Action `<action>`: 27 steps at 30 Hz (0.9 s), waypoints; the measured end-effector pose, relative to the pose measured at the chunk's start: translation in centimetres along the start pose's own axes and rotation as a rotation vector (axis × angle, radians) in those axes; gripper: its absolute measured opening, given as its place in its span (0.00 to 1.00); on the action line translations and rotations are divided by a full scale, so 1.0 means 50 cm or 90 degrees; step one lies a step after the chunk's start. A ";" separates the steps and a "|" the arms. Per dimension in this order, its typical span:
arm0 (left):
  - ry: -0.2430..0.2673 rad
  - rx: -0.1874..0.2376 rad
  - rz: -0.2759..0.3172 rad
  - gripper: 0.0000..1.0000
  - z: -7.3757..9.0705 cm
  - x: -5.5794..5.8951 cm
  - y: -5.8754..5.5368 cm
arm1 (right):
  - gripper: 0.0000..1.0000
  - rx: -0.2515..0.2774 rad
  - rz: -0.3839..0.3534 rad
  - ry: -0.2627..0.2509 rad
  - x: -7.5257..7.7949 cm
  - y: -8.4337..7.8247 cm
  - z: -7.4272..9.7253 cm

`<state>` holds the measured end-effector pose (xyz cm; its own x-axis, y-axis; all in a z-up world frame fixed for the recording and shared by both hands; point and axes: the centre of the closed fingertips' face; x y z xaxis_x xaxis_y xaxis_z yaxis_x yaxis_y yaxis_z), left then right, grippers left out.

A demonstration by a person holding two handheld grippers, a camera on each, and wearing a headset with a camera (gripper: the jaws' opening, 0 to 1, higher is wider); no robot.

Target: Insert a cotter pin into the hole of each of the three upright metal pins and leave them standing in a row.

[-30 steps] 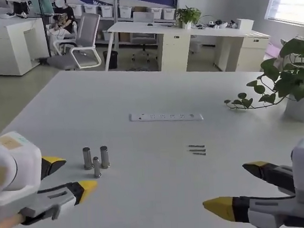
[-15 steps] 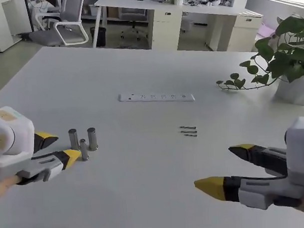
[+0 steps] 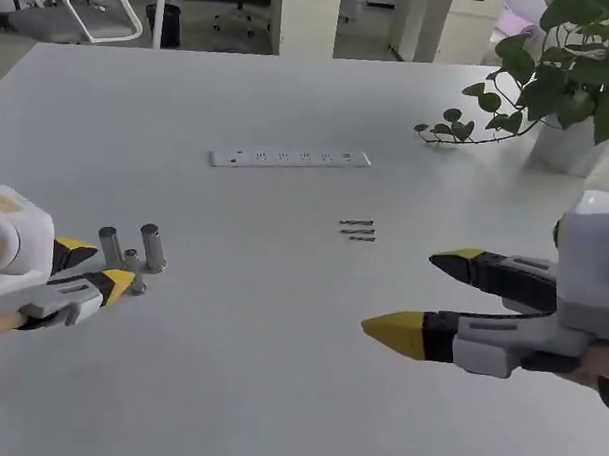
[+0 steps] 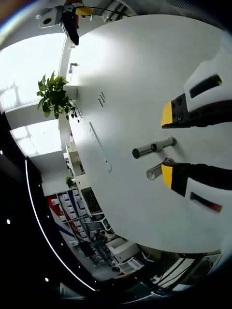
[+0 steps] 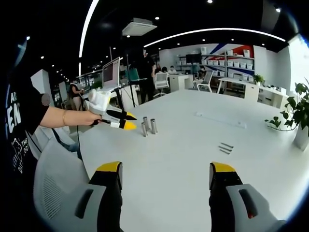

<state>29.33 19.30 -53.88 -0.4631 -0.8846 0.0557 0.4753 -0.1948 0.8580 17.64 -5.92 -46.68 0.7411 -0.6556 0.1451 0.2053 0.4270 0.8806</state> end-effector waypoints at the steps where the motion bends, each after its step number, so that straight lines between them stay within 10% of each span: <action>1: -0.008 0.006 0.007 0.26 -0.005 0.001 0.002 | 0.71 -0.003 0.000 0.002 -0.001 -0.002 -0.002; 27: -0.023 -0.025 0.038 0.08 -0.085 -0.005 -0.036 | 0.69 -0.038 -0.009 0.010 0.013 -0.035 -0.014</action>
<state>31.77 18.05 -57.62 -0.4599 -0.8790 0.1257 0.5314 -0.1591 0.8320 18.21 -6.65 -48.44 0.7472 -0.6526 0.1254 0.2535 0.4543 0.8540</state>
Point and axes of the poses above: the centre of the closed fingertips' face, and the gripper's own axes: z roughly backward along the fingers, x roughly to its right, y roughly out of its top, and after that the axes turned 14 degrees about z, right-handed
